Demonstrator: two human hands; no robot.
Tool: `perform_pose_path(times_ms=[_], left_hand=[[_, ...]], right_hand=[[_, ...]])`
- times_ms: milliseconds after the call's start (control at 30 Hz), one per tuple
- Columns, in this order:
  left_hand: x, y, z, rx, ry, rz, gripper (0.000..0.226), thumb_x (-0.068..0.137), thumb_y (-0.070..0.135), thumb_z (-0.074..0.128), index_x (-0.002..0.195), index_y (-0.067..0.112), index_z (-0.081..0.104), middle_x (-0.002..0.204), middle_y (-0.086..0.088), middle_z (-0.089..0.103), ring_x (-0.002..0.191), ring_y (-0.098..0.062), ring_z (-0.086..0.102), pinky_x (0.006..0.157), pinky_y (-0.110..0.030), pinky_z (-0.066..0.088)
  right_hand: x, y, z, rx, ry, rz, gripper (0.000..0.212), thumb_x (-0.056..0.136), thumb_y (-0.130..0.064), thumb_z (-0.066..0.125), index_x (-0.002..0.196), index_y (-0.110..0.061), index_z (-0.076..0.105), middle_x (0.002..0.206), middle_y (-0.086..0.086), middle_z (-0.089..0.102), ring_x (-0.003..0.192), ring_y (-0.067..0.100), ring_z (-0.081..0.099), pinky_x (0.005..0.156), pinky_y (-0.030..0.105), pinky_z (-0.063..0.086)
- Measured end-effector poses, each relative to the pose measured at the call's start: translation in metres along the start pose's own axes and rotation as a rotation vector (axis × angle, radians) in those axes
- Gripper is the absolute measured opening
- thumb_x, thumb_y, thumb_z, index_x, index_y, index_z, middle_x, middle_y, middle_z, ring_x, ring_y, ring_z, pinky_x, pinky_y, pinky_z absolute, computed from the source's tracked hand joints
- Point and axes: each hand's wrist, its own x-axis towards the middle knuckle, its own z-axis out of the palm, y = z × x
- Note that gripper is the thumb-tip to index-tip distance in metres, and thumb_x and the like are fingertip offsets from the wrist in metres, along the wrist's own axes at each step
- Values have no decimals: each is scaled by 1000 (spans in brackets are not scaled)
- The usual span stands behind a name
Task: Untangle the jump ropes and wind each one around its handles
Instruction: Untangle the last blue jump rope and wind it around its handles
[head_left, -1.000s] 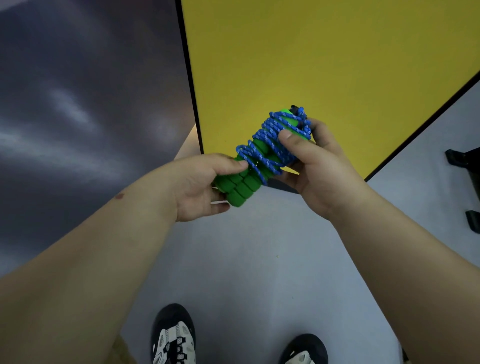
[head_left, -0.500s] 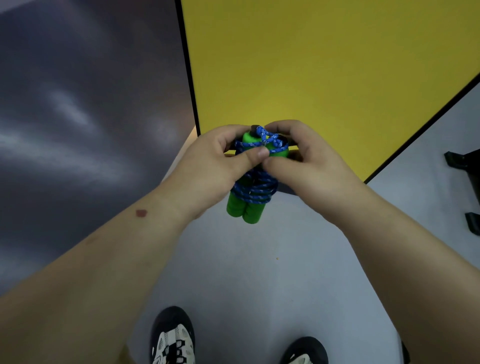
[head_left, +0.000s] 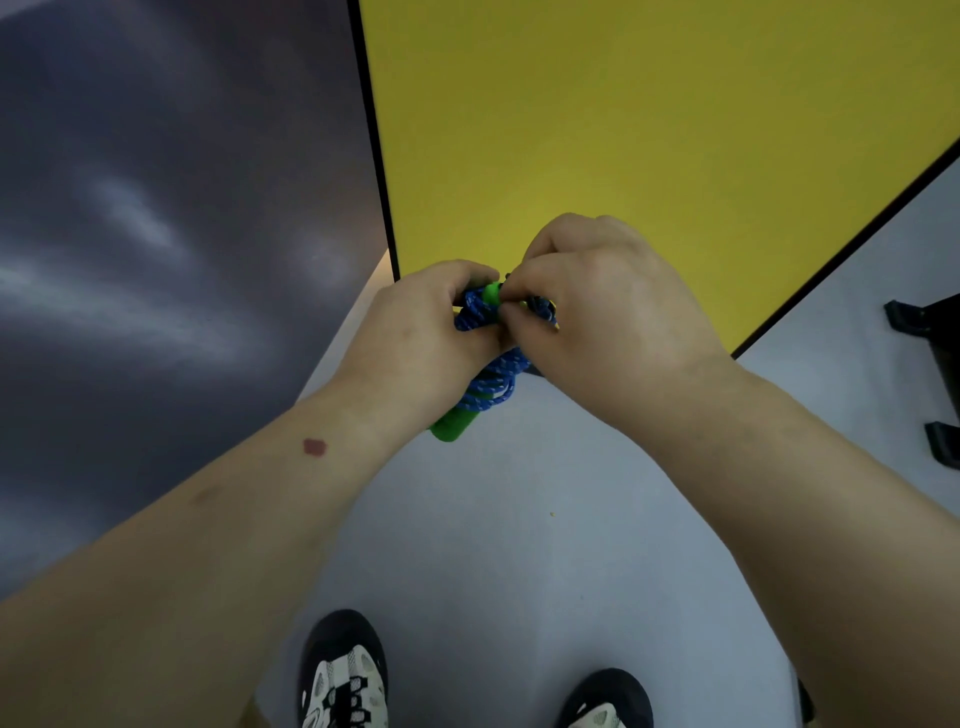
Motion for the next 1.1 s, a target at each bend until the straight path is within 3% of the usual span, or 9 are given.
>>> perform_pose_path(times_ms=[300, 400, 467, 533, 700, 800, 900, 1000, 1100], left_hand=[[2, -1, 1, -9, -34, -28, 41, 81, 29, 72, 121, 32, 67, 106, 14, 71, 92, -1, 67, 71, -17, 48], [1, 1, 0, -30, -46, -39, 40, 80, 30, 73, 120, 33, 68, 103, 15, 70, 85, 8, 65, 67, -9, 45], [0, 4, -1, -43, -63, -36, 41, 78, 32, 75, 118, 33, 69, 99, 17, 69, 82, 12, 63, 64, -4, 43], [-2, 6, -1, -90, -79, -37, 38, 76, 36, 81, 112, 34, 70, 97, 16, 72, 83, 7, 67, 68, -13, 50], [-6, 9, -1, -112, -52, -20, 40, 69, 36, 89, 105, 32, 71, 92, 18, 72, 84, 3, 67, 70, -19, 54], [-6, 7, -2, -104, -56, -2, 41, 69, 31, 89, 105, 32, 71, 92, 19, 72, 85, 4, 66, 68, -13, 51], [-5, 5, -5, -86, -125, -12, 43, 68, 29, 91, 105, 33, 70, 94, 17, 72, 86, 2, 68, 73, -22, 56], [-2, 1, -11, -87, -215, -26, 47, 69, 20, 92, 109, 30, 69, 98, 15, 74, 90, -2, 70, 82, -32, 60], [-1, -1, -14, -102, -232, -23, 49, 70, 16, 92, 111, 28, 69, 99, 14, 74, 91, -2, 71, 84, -31, 60]], right_hand=[[5, -3, -2, -68, -66, -52, 18, 86, -18, 59, 80, -16, 76, 93, 1, 65, 91, 28, 55, 70, 37, 49], [2, -3, 1, -52, -7, -31, 16, 84, -18, 58, 76, -13, 71, 87, 2, 64, 87, 27, 55, 66, 35, 47], [0, -4, 1, 89, 2, 67, 13, 83, -19, 59, 78, -16, 70, 88, -1, 64, 87, 23, 57, 67, 33, 46], [0, -5, -1, 371, -26, 270, 11, 85, -21, 61, 80, -18, 70, 86, -4, 65, 76, 11, 58, 60, 26, 46], [0, 1, 0, 712, -95, 554, 16, 88, -16, 58, 81, -7, 70, 51, -11, 51, 41, 4, 39, 39, 17, 31], [2, 4, 5, 806, -98, 648, 19, 87, -18, 56, 81, -3, 66, 58, 1, 50, 54, 16, 42, 49, 28, 34], [3, 7, 3, 773, -179, 637, 21, 85, -25, 53, 80, -10, 67, 65, 9, 57, 60, 26, 51, 56, 44, 46], [4, 9, -5, 584, -298, 535, 20, 94, -26, 49, 86, -19, 66, 76, 7, 69, 71, 31, 65, 55, 38, 50], [5, 10, -10, 491, -331, 468, 19, 100, -25, 46, 92, -23, 64, 86, 2, 71, 80, 25, 71, 70, 42, 60]])
